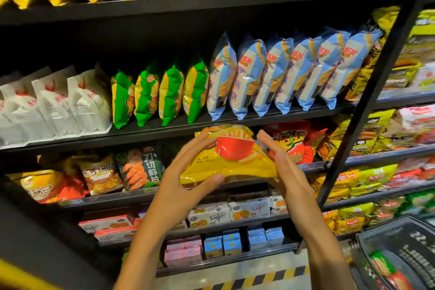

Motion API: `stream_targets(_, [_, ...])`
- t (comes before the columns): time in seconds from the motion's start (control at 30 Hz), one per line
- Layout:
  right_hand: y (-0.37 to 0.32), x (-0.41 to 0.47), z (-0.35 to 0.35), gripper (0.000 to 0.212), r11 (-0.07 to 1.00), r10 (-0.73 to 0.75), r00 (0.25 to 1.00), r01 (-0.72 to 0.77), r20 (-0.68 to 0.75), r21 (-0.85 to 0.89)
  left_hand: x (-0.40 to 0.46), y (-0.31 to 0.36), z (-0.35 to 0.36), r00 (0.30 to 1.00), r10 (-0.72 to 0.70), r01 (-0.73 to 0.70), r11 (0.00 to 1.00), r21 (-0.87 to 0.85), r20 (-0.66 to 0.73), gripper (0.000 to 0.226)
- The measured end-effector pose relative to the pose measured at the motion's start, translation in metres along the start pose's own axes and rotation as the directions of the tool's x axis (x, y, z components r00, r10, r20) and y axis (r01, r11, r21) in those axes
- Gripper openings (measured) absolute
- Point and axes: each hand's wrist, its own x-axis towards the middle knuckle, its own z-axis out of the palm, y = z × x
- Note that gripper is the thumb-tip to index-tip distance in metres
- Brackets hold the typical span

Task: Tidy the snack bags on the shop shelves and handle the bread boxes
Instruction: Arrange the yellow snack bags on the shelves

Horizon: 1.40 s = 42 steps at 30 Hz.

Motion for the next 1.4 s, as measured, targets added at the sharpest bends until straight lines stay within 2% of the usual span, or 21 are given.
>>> stream_targets(0.03, [-0.003, -0.004, 0.001, 0.053, 0.998, -0.054, 0.999, 0.054, 0.002, -0.034, 0.001, 0.0, 0.0, 1.0, -0.022, 0.022, 1.0, -0.019, -0.013, 0.059])
stream_targets(0.13, [-0.009, -0.01, 0.015, 0.051, 0.99, -0.121, 0.993, 0.119, -0.015, -0.081, 0.0, 0.0, 0.0, 0.997, -0.075, 0.077, 0.993, -0.092, 0.022, 0.065])
stream_targets(0.23, [-0.006, -0.006, 0.022, 0.052, 0.976, -0.196, 0.976, 0.185, -0.095, -0.112, -0.002, 0.001, -0.001, 0.995, -0.081, 0.084, 0.994, -0.067, 0.059, 0.071])
stream_targets(0.37, [-0.002, -0.002, 0.031, 0.04, 0.983, -0.181, 0.955, 0.178, -0.234, -0.035, -0.006, 0.005, -0.001, 0.991, -0.091, 0.113, 0.963, -0.246, 0.095, 0.064])
stream_targets(0.5, [-0.005, 0.0, 0.042, 0.029, 0.989, -0.14, 0.918, 0.151, -0.37, 0.002, -0.008, 0.008, 0.0, 0.991, -0.1, 0.117, 0.966, -0.231, 0.085, 0.055])
stream_targets(0.63, [-0.007, 0.004, 0.05, 0.027, 0.989, -0.107, 0.901, 0.141, -0.419, 0.049, -0.007, 0.011, 0.0, 0.994, -0.1, 0.104, 0.982, -0.158, 0.034, 0.048])
stream_targets(0.73, [-0.01, 0.007, 0.053, 0.028, 0.987, -0.121, 0.904, 0.156, -0.41, 0.051, -0.006, 0.013, -0.002, 0.997, -0.065, 0.062, 0.994, -0.086, -0.035, 0.038])
stream_targets(0.83, [-0.018, 0.008, 0.052, 0.029, 0.987, -0.134, 0.932, 0.154, -0.337, 0.034, -0.003, 0.017, 0.0, 0.987, -0.085, 0.057, 0.979, -0.194, -0.138, 0.034])
stream_targets(0.93, [-0.025, 0.008, 0.052, 0.034, 0.986, -0.142, 0.957, 0.161, -0.253, 0.053, 0.002, 0.022, 0.001, 0.963, -0.114, 0.05, 0.966, -0.253, -0.244, 0.037])
stream_targets(1.07, [-0.033, 0.02, 0.055, 0.04, 0.989, -0.114, 0.944, 0.139, -0.31, 0.06, 0.009, 0.028, -0.003, 0.947, -0.136, 0.049, 0.957, -0.287, -0.292, 0.046])
stream_targets(1.13, [-0.04, 0.03, 0.055, 0.041, 0.98, -0.145, 0.949, 0.177, -0.278, 0.093, 0.018, 0.032, -0.009, 0.95, -0.113, 0.034, 0.965, -0.262, -0.293, 0.049])
stream_targets(1.27, [-0.059, 0.059, 0.044, 0.048, 0.953, -0.213, 0.964, 0.241, -0.16, 0.184, 0.042, 0.04, -0.037, 0.958, 0.04, -0.086, 0.985, -0.152, -0.284, 0.049])
stream_targets(1.33, [-0.068, 0.083, 0.035, 0.054, 0.948, -0.17, 0.98, 0.192, -0.108, 0.253, 0.054, 0.047, -0.052, 0.957, 0.176, -0.174, 0.984, 0.026, -0.231, 0.057])
stream_targets(1.4, [-0.081, 0.109, 0.029, 0.056, 0.961, -0.112, 0.994, 0.111, -0.008, 0.253, 0.067, 0.052, -0.068, 0.946, 0.29, -0.27, 0.952, 0.144, -0.147, 0.061])
